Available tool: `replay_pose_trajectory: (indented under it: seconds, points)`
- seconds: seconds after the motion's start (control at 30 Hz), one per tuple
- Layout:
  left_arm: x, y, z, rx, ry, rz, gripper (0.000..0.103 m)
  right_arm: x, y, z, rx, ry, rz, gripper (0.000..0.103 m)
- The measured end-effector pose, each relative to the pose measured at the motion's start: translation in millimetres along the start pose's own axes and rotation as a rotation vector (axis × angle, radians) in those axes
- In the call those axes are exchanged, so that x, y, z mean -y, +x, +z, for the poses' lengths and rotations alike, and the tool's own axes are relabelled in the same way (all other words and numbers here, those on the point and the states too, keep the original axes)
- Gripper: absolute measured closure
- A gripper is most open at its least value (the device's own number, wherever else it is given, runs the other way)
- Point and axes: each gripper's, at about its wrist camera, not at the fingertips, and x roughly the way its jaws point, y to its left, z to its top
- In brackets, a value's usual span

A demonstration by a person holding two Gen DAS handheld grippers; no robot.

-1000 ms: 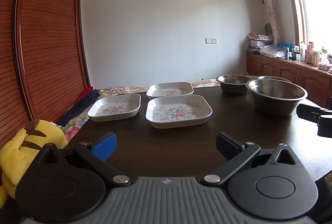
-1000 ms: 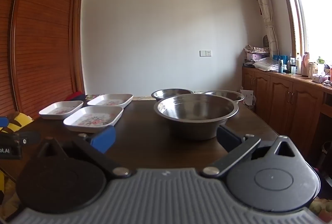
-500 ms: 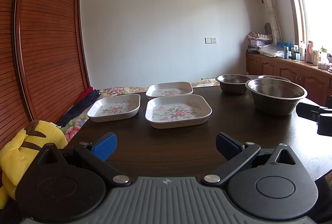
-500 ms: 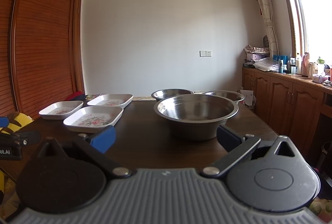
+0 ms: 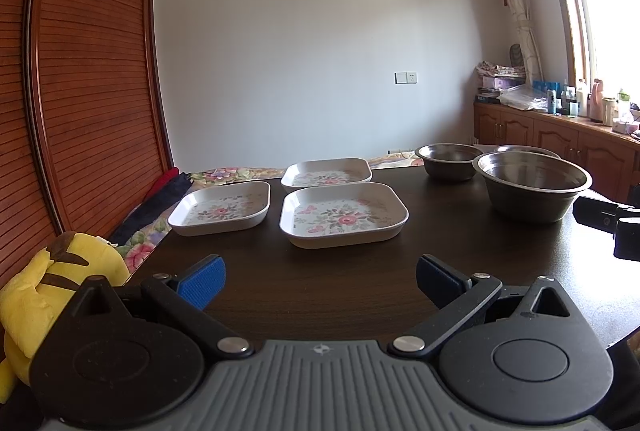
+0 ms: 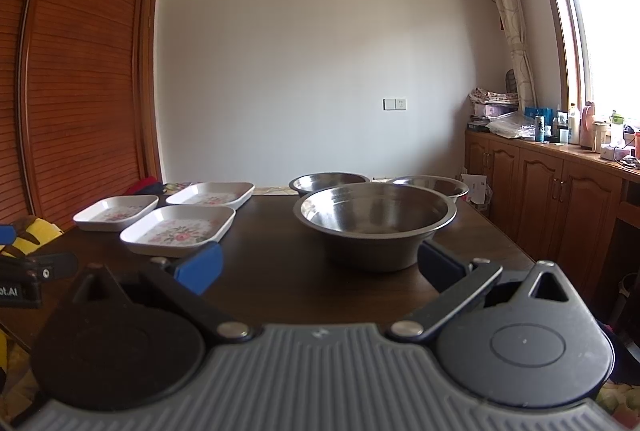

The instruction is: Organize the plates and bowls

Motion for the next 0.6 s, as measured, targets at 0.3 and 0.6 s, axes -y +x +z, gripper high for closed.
replay_pose_trajectory:
  seconds: [0.3, 0.6]
  points:
    - [-0.2, -0.2, 0.2, -0.001, -0.001, -0.001, 0.0, -0.3, 0.2, 0.1, 0.0, -0.001, -0.001, 0.0]
    - [-0.7, -3.5, 3.1, 0.01, -0.008, -0.004, 0.0, 0.0, -0.3, 0.1, 0.002, 0.0, -0.003, 0.0]
